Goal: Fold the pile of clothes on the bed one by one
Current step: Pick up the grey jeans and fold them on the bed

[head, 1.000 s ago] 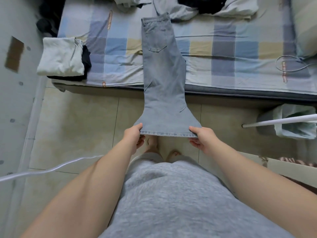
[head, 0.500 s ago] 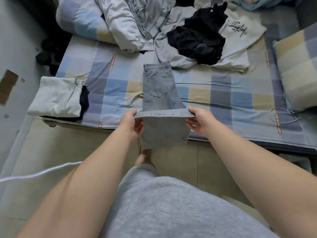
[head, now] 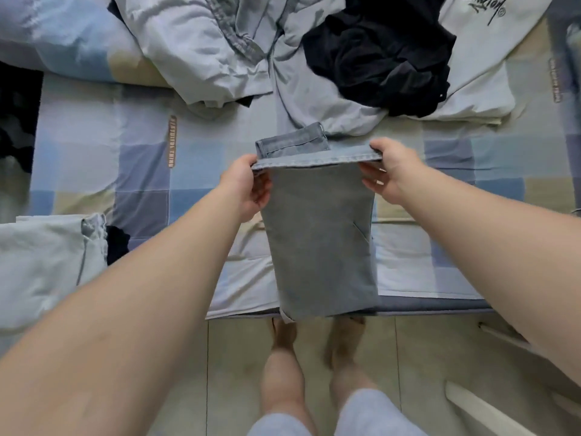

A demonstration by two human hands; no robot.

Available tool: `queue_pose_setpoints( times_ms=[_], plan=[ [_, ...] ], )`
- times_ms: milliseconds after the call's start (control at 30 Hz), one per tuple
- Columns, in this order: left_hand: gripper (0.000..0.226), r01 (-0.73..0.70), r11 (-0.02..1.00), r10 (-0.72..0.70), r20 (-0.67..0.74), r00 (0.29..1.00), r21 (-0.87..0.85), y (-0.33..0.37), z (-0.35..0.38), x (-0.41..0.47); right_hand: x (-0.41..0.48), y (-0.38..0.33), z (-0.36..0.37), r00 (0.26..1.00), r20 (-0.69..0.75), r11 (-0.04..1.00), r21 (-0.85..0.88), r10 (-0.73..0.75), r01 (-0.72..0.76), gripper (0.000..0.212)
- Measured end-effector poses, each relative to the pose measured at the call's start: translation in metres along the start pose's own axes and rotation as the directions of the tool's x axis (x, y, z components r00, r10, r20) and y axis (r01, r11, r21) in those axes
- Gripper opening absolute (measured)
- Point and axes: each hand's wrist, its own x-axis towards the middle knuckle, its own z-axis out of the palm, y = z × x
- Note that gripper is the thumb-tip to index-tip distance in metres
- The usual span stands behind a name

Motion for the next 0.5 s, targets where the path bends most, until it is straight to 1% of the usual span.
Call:
queue_pose_setpoints(
  times_ms=[67, 100, 167, 200, 233, 267, 333, 367, 400, 500],
  plan=[
    [0.030, -0.040, 0.998, 0.038, 0.039, 0.999, 0.056, 0.017, 0.011, 0.042, 0.044, -0.011, 0.021, 1.000, 0.005, 1.000, 0.007, -0.002, 0.002, 0.013],
    [0.038, -0.068, 0.994, 0.062, 0.071, 0.996, 0.089, 0.021, 0.015, 0.062, 0.065, -0.012, 0.030, 1.000, 0.028, 1.000, 0.007, 0.000, 0.000, 0.017],
    [0.056, -0.099, 0.980, 0.081, 0.109, 0.991, 0.170, 0.020, 0.018, 0.100, 0.104, -0.006, 0.044, 0.994, 0.105, 1.000, -0.001, 0.020, -0.020, 0.040],
    [0.059, -0.103, 0.971, 0.080, 0.113, 0.990, 0.216, 0.013, 0.018, 0.117, 0.121, 0.003, 0.048, 0.990, 0.140, 0.999, -0.023, 0.035, -0.032, 0.050],
    [0.059, -0.107, 0.958, 0.080, 0.111, 0.991, 0.265, 0.004, 0.018, 0.131, 0.136, 0.013, 0.051, 0.985, 0.169, 0.998, -0.060, 0.046, -0.036, 0.055],
    [0.057, -0.104, 0.943, 0.077, 0.098, 0.992, 0.317, -0.010, 0.017, 0.144, 0.149, 0.028, 0.050, 0.981, 0.182, 0.994, -0.103, 0.060, -0.042, 0.055],
    [0.048, -0.111, 0.908, 0.098, 0.052, 0.994, 0.404, -0.044, 0.012, 0.164, 0.173, 0.063, 0.043, 0.984, 0.160, 0.975, -0.220, 0.075, -0.038, 0.052],
    [0.044, -0.129, 0.892, 0.135, 0.017, 0.991, 0.434, -0.063, 0.008, 0.173, 0.183, 0.082, 0.036, 0.990, 0.126, 0.957, -0.289, 0.056, -0.017, 0.052],
    [0.045, -0.142, 0.874, 0.174, -0.027, 0.984, 0.464, -0.083, 0.002, 0.180, 0.192, 0.101, 0.027, 0.996, 0.090, 0.935, -0.355, 0.022, 0.011, 0.054],
    [0.072, -0.132, 0.800, 0.274, -0.161, 0.948, 0.585, -0.139, -0.019, 0.186, 0.207, 0.150, -0.008, 0.996, 0.030, 0.856, -0.511, -0.080, 0.084, 0.068]
  ],
)
